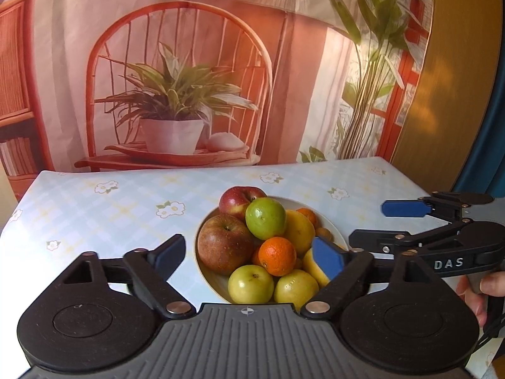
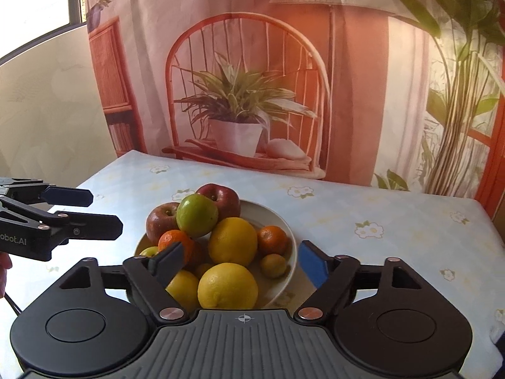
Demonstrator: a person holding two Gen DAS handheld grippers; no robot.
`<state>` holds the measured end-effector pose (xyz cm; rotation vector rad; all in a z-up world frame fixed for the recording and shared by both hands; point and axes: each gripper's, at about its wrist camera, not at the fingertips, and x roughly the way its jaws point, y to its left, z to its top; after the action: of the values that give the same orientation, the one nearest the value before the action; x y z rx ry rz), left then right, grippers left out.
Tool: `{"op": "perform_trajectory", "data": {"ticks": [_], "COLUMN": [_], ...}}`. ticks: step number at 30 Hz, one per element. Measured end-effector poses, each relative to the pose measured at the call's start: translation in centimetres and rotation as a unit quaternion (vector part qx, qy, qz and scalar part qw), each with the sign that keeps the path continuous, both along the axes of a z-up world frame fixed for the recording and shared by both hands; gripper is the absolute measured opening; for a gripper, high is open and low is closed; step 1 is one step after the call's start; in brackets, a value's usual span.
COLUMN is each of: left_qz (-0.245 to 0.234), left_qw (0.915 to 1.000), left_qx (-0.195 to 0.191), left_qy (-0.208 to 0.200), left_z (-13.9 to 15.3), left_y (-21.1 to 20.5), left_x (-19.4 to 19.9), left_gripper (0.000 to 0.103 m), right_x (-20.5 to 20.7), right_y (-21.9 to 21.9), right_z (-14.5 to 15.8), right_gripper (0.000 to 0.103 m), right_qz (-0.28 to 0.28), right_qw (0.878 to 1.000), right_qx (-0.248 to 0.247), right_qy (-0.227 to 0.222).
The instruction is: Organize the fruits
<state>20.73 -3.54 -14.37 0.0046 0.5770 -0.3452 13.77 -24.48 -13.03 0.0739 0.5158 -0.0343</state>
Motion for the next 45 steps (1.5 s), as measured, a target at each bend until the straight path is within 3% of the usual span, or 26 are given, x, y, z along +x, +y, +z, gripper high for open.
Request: {"op": "perform_trajectory", "data": {"ticks": [1, 4, 15, 24, 35, 45], "left_qz": [0.004, 0.016, 0.052, 0.05, 0.056, 0.079], "left_qw": [1.0, 0.9998, 0.9971, 0.9936, 0.989, 0.9871], "left_qx": [-0.001, -0.002, -0.032, -0.048, -0.044, -0.037], "left_qy": [-0.001, 0.006, -0.046, -0.089, -0.13, -0.134], "left_z": [0.2, 0.9, 6.0, 10.1, 12.5, 13.1], "left_y": [0.1, 0.6, 2.8, 3.5, 2.7, 2.5], "left_x": [-0.2, -0.6, -5.2, -10.3, -14.6, -16.3], "left_gripper": [0.094, 0.097, 0.098, 0.098, 0.099, 0.099], "right_x": [-0.2, -1.0, -5.0, -9.2, -12.7, -14.0], "right_y": [0.0, 0.2, 1.4, 2.7, 4.4, 5.7], "right_z": [0.2, 1.0, 5.0, 8.2, 11.1, 11.9], "right_gripper": [0.096, 0.102, 0.103, 0.103, 0.103, 0.103], "right_qz": [-0.004, -0.018, -0.054, -0.07, -0.072, -0.071], "right_qw": [1.0, 1.0, 0.997, 0.992, 0.991, 0.992], "right_qx": [-0.001, -0.002, 0.023, 0.035, 0.029, 0.012], "right_qy": [-0.003, -0.011, -0.055, -0.094, -0.108, -0.107]}}
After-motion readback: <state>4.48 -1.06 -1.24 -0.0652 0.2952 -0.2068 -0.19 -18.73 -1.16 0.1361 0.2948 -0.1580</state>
